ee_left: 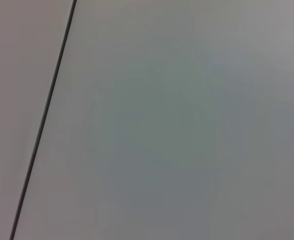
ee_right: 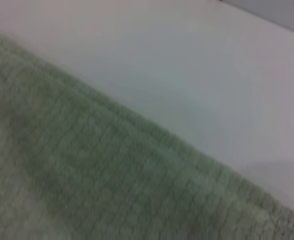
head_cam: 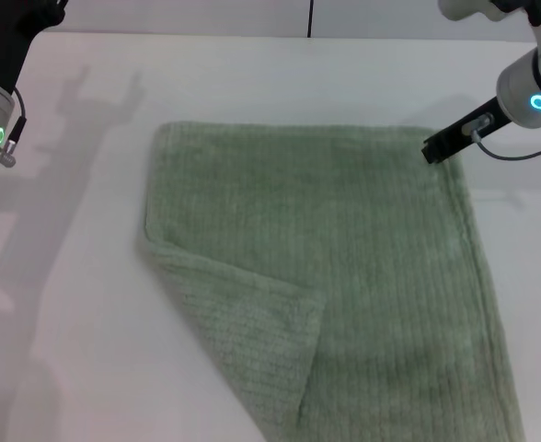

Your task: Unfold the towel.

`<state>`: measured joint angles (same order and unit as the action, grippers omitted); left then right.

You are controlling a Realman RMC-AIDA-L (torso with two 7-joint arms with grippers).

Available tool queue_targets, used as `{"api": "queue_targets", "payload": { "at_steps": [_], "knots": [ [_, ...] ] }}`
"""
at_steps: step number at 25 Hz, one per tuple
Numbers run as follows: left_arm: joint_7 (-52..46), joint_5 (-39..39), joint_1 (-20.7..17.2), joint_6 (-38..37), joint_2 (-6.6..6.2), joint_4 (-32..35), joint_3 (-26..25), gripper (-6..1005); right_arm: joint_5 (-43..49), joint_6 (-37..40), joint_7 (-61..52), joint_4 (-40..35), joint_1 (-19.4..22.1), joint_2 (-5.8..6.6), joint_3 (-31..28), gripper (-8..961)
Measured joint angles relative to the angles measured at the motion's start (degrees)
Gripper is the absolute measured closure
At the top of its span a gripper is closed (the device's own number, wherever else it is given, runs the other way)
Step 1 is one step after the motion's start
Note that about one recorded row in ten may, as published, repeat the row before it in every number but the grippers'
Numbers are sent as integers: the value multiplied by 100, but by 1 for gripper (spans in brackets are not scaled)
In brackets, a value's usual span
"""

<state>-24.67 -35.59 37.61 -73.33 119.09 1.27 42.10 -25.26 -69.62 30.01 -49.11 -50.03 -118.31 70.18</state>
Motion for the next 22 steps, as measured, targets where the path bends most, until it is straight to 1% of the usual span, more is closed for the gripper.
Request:
{"api": "queue_targets", "payload": {
  "at_steps": [2, 4, 6, 9, 22],
  "knots": [
    [0, 0, 0, 0, 0, 0, 0, 220, -2, -87, 175, 86, -43, 12, -145, 928],
    [-2, 0, 49, -15, 0, -22, 0, 221, -13, -139, 334, 270, -115, 64, -251, 928],
    [-2, 0, 60, -18, 0, -31, 0, 222, -25, -144, 389, 340, -142, 82, -289, 928],
    [-3, 0, 70, -21, 0, -38, 0, 223, -70, -147, 703, 728, -258, 134, -556, 928],
    [-19, -41, 57, -76, 0, -57, 48, 230, -76, 47, 1153, 1245, -393, 150, -685, 930]
  ]
}}
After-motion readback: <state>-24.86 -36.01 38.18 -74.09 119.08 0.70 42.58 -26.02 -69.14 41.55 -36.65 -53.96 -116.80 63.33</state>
